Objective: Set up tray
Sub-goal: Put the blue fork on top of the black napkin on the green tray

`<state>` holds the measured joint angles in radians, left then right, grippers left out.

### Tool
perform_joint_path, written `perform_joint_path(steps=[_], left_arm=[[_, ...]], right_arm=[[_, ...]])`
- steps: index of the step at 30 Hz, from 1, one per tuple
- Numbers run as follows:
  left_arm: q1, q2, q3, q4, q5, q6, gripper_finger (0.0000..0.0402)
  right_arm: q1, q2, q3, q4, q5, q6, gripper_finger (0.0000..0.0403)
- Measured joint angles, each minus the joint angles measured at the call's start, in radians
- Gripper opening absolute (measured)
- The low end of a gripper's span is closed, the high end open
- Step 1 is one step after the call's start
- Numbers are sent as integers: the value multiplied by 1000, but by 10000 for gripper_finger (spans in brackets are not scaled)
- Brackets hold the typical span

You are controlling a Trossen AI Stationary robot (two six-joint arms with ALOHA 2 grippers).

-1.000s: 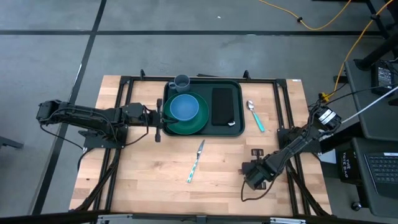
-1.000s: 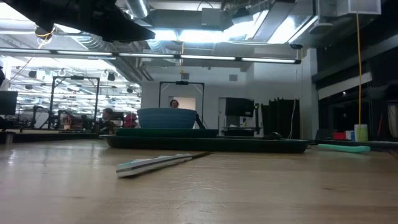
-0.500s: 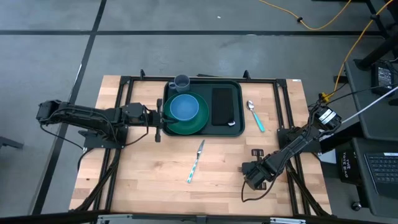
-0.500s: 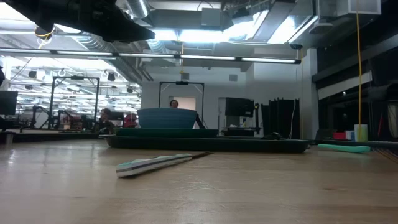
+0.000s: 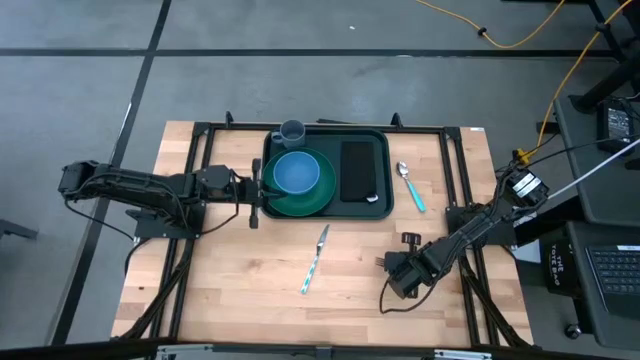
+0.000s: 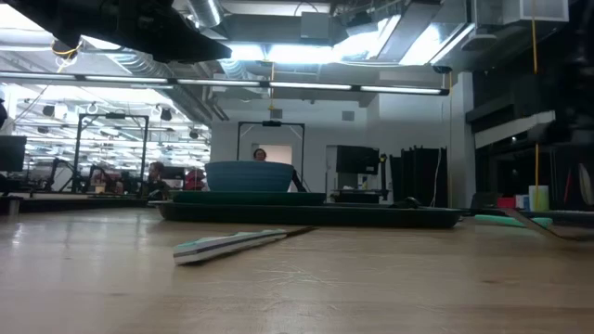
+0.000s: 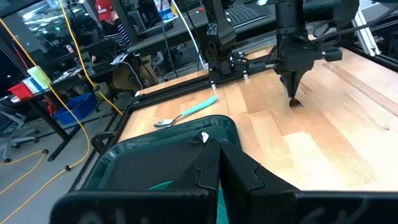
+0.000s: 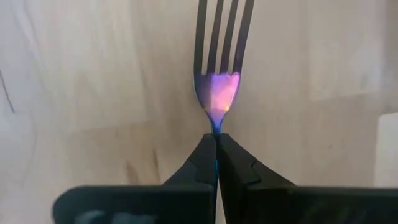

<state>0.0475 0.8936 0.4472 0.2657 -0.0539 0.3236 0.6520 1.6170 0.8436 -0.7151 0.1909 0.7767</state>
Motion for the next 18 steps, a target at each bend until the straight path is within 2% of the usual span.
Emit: perform_joint_path(steps=[9, 15, 18], left_arm=[[0, 0, 0, 0, -8, 1, 5], [0, 0, 0, 0, -9, 2, 1], [0, 0, 0, 0, -9, 2, 2]], right_arm=[[-93, -158, 0, 1, 6, -76, 2], [-165, -309, 0, 1, 98, -176, 2], [-205, -360, 0, 3, 105, -215, 2]])
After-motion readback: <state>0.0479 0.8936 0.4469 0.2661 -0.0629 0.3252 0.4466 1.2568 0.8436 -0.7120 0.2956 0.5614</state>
